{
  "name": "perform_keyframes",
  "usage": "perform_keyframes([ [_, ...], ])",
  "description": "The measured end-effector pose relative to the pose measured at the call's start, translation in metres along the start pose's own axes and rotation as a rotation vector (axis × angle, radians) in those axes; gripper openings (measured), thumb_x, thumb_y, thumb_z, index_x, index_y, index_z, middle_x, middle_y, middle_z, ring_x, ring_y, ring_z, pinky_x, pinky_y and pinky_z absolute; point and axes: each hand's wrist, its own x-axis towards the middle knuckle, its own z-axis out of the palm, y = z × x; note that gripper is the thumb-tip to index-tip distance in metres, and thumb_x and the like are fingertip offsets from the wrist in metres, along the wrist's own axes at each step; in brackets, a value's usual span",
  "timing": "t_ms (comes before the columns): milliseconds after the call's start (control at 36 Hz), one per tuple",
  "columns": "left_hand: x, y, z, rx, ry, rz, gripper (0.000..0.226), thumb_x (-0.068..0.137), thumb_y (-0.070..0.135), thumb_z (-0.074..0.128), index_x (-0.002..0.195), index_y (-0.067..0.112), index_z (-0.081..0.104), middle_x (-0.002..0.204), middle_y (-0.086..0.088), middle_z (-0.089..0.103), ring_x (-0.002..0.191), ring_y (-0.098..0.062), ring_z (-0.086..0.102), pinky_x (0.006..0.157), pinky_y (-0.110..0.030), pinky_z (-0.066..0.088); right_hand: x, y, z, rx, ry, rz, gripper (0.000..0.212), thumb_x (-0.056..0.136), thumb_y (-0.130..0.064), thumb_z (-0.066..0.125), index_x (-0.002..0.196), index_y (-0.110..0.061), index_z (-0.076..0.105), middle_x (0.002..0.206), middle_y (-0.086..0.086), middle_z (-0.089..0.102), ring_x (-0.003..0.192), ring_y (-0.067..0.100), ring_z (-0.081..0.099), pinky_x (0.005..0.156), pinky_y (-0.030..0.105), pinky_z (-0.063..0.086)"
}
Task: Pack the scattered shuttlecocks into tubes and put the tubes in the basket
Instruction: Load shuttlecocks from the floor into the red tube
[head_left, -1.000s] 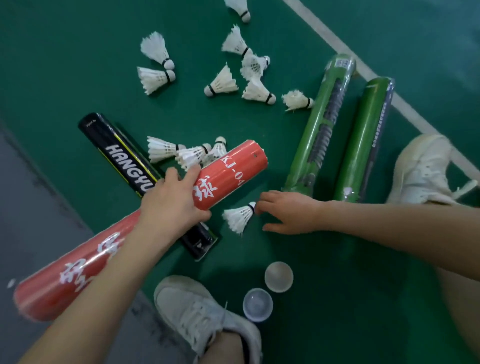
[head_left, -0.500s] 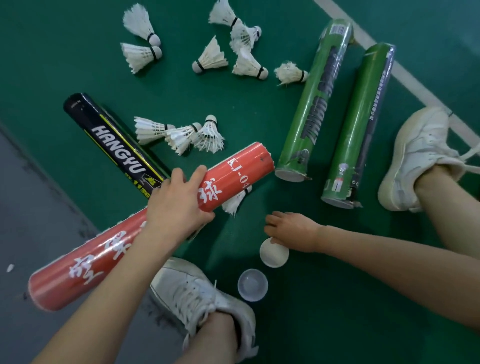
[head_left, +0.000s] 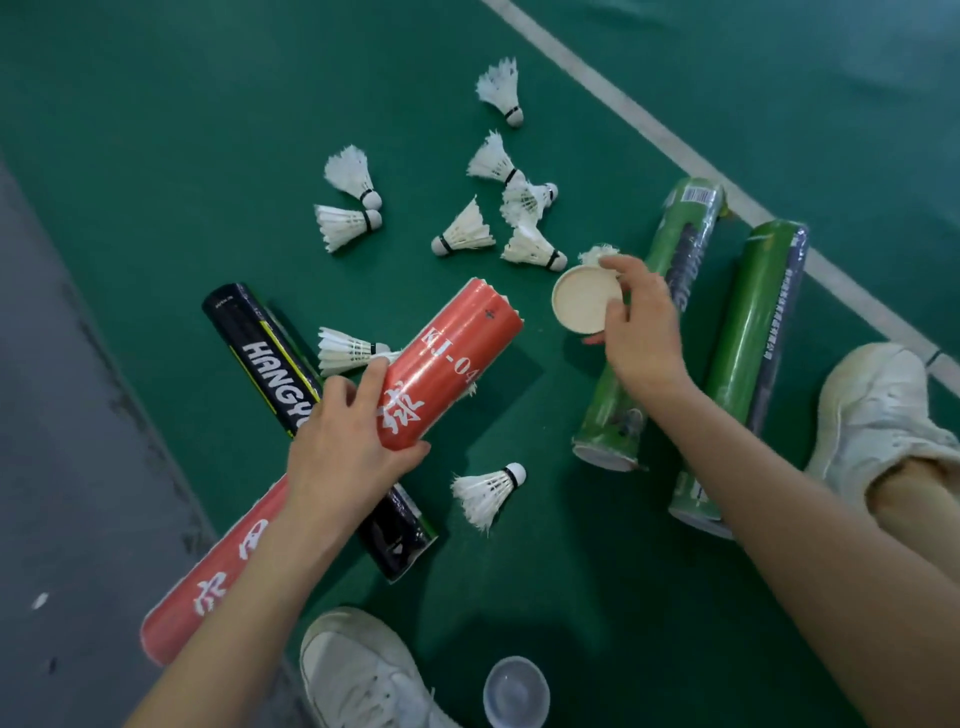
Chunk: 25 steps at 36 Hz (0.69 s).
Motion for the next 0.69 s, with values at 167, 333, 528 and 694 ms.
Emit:
perform_keyframes([
  [167, 0.002, 0.005, -0.002, -0.030, 0.033, 0.071, 0.091, 0.068, 0.053, 0.075, 0.142, 0.036, 0.024, 0.118, 0.002, 0.042, 0.100, -0.021, 0.053, 0.083, -0.037, 0.048, 0.013, -0.041, 0.016, 0.647, -0.189, 0.395, 0.029, 0.092, 0.007, 0.043, 0.107, -0.011, 0.060, 0.108, 0.002, 0.057, 0.089, 0.015, 0.056, 0.070, 0.026, 0.051],
  [333, 0.003, 0.007, -0.001, -0.084, 0.058, 0.108, 0.092, 0.068, 0.053, 0.076, 0.141, 0.037, 0.024, 0.119, 0.005, 0.040, 0.101, -0.019, 0.052, 0.082, -0.037, 0.048, 0.007, -0.055, 0.030, 0.586, -0.350, 0.360, 0.017, 0.097, -0.012, 0.049, 0.092, -0.015, 0.065, 0.085, 0.002, 0.066, 0.074, 0.014, 0.057, 0.081, 0.031, 0.048],
  [528, 0.005, 0.008, -0.002, -0.144, 0.078, 0.128, 0.090, 0.067, 0.053, 0.077, 0.140, 0.038, 0.029, 0.114, 0.006, 0.040, 0.099, -0.017, 0.051, 0.080, -0.035, 0.047, 0.001, -0.055, 0.024, 0.412, -0.429, 0.145, 0.052, 0.096, -0.063, 0.023, 0.105, -0.040, 0.068, 0.111, -0.003, 0.068, 0.109, 0.016, 0.060, 0.109, 0.043, 0.035],
  [694, 0.007, 0.009, -0.007, -0.111, 0.129, 0.177, 0.089, 0.066, 0.047, 0.079, 0.141, 0.033, 0.035, 0.113, 0.005, 0.045, 0.096, -0.018, 0.052, 0.073, -0.031, 0.040, -0.003, -0.054, 0.015, 0.274, -0.515, 0.018, 0.053, 0.098, -0.058, 0.016, 0.136, -0.039, 0.048, 0.135, 0.001, 0.055, 0.124, 0.017, 0.050, 0.106, 0.034, 0.029],
])
